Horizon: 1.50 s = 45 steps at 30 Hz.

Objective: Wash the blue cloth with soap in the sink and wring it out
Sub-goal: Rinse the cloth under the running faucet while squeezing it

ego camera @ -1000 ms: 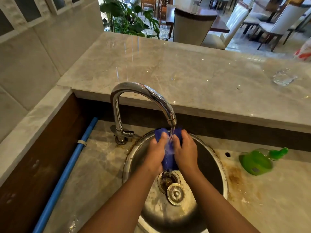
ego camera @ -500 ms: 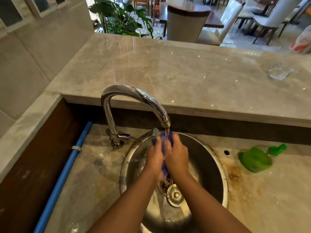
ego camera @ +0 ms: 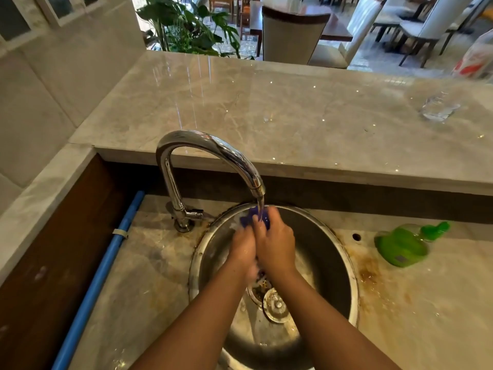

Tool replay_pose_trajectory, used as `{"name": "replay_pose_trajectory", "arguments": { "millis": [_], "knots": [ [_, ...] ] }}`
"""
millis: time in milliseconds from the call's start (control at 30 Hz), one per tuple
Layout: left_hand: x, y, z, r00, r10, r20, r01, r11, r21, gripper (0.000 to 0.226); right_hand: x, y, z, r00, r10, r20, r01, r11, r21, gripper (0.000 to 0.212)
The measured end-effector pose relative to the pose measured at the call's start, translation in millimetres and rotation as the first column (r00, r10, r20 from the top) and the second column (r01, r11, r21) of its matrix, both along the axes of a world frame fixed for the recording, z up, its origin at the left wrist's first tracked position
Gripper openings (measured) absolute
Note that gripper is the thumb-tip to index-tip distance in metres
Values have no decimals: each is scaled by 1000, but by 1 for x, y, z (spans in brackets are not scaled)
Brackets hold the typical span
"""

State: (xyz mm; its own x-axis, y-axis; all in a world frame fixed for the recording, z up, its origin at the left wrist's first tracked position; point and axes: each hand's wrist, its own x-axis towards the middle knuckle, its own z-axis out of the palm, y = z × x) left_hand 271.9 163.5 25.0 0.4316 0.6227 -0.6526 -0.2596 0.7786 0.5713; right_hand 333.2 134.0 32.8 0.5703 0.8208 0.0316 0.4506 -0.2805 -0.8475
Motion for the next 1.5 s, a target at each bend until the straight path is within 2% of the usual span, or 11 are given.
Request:
{"name": "replay_pose_trajectory", "arguments": {
  "millis": [133, 300, 400, 500, 633, 700, 833, 967, 1067, 1267, 1500],
  "knots": [
    [-7, 1, 4, 1000, -13, -20, 15, 996, 87, 30, 22, 5, -9, 948, -180, -264, 175, 984, -44, 8],
    [-12, 17, 0, 996, 50, -67, -40, 989, 141, 23, -1, -20, 10, 962, -29, -273, 74, 985, 156, 7],
    [-7, 5, 0, 994, 39, -104, -35, 999, 33, 28, -18, -22, 11, 983, 75, -168, -60, 994, 96, 7],
    [-3, -5, -5, 996, 26, -79, -23, 999, 43, 28, -11, -7, 2, 994, -44, -98, 46, 999, 17, 11],
    [-12, -5, -1, 999, -4, -32, 7, 996, 87, 33, 15, 4, -5, 962, -161, -221, 153, 987, -54, 10],
    [-19, 0, 3, 1000, -20, -5, 20, 995, 94, 38, 16, -1, -3, 963, -161, -217, 155, 987, -46, 11],
    [-17, 8, 2, 994, 80, -81, -76, 996, 55, 18, -8, -17, 10, 971, -5, -241, 27, 996, 89, 9],
    [-6, -4, 3, 996, 55, -68, -52, 998, 40, 23, -13, -10, 5, 995, -29, -100, 32, 999, 28, 9],
    [-9, -6, 7, 999, 25, -35, -23, 998, 58, 21, 6, -1, 3, 965, -109, -237, 114, 993, 9, 10],
    [-37, 13, 12, 989, -78, 126, 67, 994, 90, 47, 39, -1, -2, 883, -121, -453, 92, 992, -87, 19],
    [-32, 19, 1, 996, 21, -83, -18, 999, 35, 28, 25, -15, 12, 734, -93, -672, 96, 995, -33, 13]
  ]
}}
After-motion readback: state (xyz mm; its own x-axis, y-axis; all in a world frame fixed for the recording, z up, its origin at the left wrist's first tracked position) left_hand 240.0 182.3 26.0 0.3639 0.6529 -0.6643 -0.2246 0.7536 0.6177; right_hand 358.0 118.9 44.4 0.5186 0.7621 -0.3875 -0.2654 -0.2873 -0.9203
